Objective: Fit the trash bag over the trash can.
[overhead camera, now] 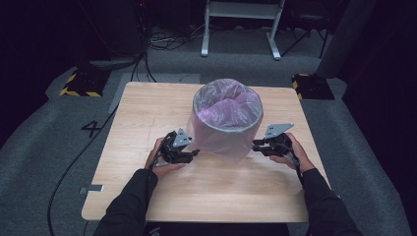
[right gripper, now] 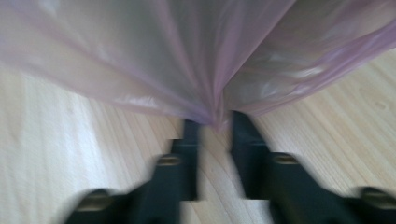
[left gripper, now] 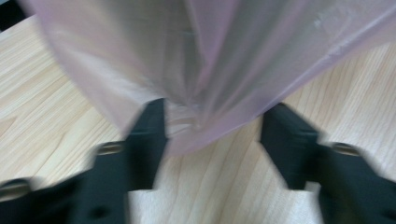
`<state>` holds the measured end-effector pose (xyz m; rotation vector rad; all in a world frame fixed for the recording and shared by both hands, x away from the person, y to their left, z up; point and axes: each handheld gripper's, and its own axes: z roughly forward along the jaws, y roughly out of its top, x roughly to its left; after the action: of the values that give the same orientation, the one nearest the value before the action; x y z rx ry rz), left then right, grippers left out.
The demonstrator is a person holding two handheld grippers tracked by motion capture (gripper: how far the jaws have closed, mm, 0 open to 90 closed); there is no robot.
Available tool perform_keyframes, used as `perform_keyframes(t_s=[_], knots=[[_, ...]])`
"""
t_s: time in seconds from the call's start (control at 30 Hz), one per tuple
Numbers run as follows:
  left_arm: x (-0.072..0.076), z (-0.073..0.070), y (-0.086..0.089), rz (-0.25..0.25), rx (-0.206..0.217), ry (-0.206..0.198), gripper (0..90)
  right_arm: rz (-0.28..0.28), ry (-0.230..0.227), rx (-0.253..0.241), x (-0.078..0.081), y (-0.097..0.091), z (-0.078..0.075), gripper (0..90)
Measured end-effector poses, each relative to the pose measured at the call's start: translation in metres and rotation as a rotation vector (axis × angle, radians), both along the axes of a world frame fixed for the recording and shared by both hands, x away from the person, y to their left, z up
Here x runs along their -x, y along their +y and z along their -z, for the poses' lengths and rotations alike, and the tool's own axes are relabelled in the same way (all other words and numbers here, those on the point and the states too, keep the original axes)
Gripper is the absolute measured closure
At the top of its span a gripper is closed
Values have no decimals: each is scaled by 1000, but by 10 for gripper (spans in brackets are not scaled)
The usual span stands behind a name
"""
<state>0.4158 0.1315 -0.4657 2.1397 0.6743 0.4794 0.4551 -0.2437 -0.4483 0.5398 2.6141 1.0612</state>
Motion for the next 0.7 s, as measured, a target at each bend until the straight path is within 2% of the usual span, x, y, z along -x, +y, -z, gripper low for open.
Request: perform_keyframes(t_s=[0.07,0.1,0.17,0.23,0.3,0.37,0.5,0.57,0.63,0.7], knots=[[8,-2,8,-33,45,-6,253,19,5,-51,3,-7,-5,586],[10,-2,11,-32,56,-6,200,22,7,-87,5,-12,-9,488],[17,-4,18,-40,84,-14,160,39,10,-135,7,-20,-15,389],[24,-5,23,-53,103,-2,156,42,10,-176,11,-28,-21,321],[29,-5,26,-69,95,-4,155,47,2,-220,15,-37,-27,283],[33,-4,28,-92,71,-12,157,59,0,-267,19,-44,-33,231],[36,4,32,-102,51,40,160,64,-34,-271,28,-52,-43,189],[38,7,33,-90,42,57,159,97,-68,-271,32,-53,-49,196],[42,12,32,-76,29,85,158,112,-89,-293,34,-53,-58,202],[45,16,31,-70,16,95,157,118,-114,-315,35,-52,-68,206]])
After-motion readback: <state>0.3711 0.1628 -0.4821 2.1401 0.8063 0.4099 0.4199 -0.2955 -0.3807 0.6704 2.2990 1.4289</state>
